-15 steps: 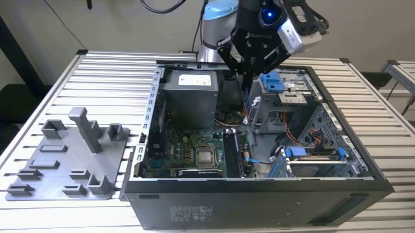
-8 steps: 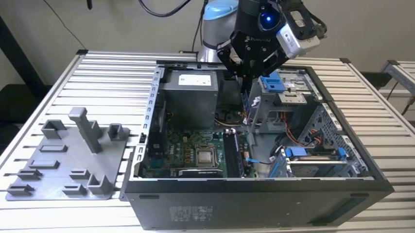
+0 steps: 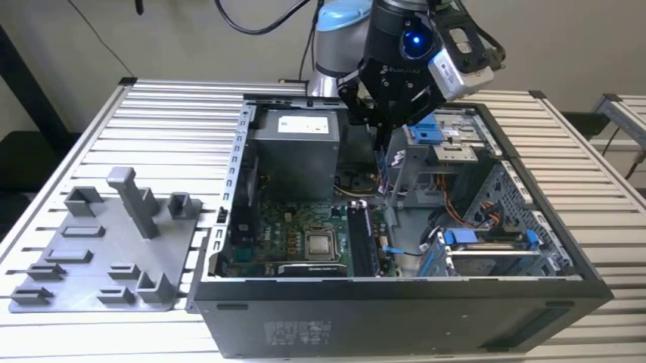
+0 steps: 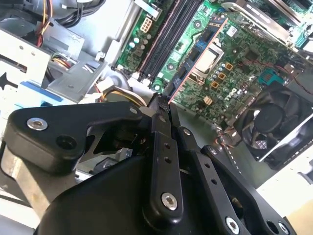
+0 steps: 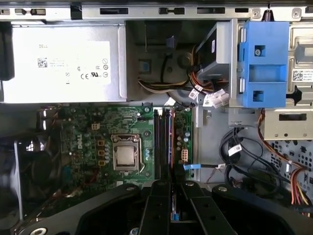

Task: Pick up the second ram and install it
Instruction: 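Insert the second ram into the second slot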

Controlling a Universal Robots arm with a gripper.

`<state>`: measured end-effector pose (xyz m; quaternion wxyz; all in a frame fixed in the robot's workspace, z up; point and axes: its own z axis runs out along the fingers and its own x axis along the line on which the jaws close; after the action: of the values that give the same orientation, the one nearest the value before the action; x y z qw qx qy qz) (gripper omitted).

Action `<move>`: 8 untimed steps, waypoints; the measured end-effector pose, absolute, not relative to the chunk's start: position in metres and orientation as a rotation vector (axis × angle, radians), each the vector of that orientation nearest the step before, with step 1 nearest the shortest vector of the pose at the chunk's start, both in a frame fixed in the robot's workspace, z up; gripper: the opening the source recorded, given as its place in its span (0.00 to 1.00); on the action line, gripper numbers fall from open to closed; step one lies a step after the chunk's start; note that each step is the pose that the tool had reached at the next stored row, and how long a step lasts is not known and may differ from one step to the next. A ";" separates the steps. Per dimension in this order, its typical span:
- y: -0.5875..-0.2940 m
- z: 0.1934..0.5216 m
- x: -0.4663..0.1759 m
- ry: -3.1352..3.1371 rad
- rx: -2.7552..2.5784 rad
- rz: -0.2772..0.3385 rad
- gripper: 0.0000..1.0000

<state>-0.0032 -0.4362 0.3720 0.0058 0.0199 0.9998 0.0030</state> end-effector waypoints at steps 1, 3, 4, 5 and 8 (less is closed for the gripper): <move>-0.436 0.371 -0.003 3.129 0.062 0.009 0.14; -0.436 0.368 -0.002 3.129 0.062 0.009 0.14; -0.436 0.367 -0.002 3.129 0.062 0.009 0.14; -0.436 0.366 -0.002 3.129 0.062 0.009 0.14; -0.436 0.363 -0.001 3.129 0.063 0.010 0.14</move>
<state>-0.0013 -0.4362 0.3626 0.0058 0.0200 0.9998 0.0030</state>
